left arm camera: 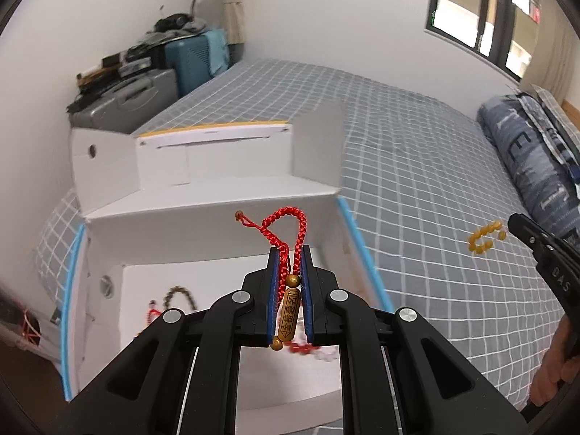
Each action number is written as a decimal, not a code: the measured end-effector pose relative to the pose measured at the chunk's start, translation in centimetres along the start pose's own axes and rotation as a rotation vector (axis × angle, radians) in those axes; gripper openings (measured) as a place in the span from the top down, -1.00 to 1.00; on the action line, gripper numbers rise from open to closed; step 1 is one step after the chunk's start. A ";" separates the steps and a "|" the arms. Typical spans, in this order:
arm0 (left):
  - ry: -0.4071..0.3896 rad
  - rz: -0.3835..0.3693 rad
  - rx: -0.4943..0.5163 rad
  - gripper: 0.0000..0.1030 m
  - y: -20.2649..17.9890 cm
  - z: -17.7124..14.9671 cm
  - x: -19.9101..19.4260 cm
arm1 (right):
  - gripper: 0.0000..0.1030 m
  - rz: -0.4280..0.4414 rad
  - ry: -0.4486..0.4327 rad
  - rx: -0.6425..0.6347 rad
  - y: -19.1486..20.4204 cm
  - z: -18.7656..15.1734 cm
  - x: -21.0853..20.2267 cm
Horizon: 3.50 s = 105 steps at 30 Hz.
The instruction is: Organize jewelry
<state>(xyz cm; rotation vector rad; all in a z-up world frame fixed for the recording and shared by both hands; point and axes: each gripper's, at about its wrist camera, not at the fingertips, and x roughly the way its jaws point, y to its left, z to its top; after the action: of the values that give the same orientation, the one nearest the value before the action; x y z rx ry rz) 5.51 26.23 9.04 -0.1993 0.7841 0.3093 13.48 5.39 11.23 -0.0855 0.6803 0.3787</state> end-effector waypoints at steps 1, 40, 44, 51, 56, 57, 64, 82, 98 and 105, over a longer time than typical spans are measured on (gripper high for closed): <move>-0.003 0.008 -0.008 0.80 0.7 0.0 -0.1 | 0.83 0.007 -0.001 -0.007 0.6 0.1 0.0; 0.303 0.132 -0.120 0.79 11.1 -3.8 8.5 | 0.83 0.152 0.286 -0.246 17.2 -4.9 10.2; 0.311 0.135 -0.118 0.79 11.3 -4.0 8.5 | 0.83 0.150 0.303 -0.247 17.4 -5.1 10.8; 0.319 0.147 -0.121 0.72 11.3 -3.8 8.8 | 0.81 0.144 0.328 -0.251 17.7 -5.3 11.6; 0.295 0.154 -0.127 0.30 11.3 -3.6 7.9 | 0.28 0.148 0.309 -0.238 17.5 -5.1 10.9; 0.287 0.152 -0.129 0.25 11.3 -3.5 7.6 | 0.25 0.149 0.306 -0.238 17.5 -5.0 10.7; 0.150 0.147 -0.148 -0.26 11.1 -3.0 2.2 | -0.40 0.155 0.202 -0.194 16.2 -3.6 7.0; -0.099 0.159 -0.096 -0.89 9.2 -8.2 -8.6 | -0.85 0.151 -0.038 -0.152 13.1 -6.9 -4.8; -0.085 0.175 -0.065 -0.89 8.7 -14.5 -10.1 | -0.85 0.130 -0.002 -0.136 11.7 -13.2 -6.3; -0.069 0.198 -0.068 -0.89 8.7 -14.6 -9.8 | -0.85 0.131 -0.001 -0.137 11.7 -13.1 -6.5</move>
<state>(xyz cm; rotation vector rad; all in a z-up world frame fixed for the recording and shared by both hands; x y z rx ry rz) -13.70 28.15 5.44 -0.1742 0.7267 0.5275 -3.27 11.63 5.66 -0.1711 0.6607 0.5507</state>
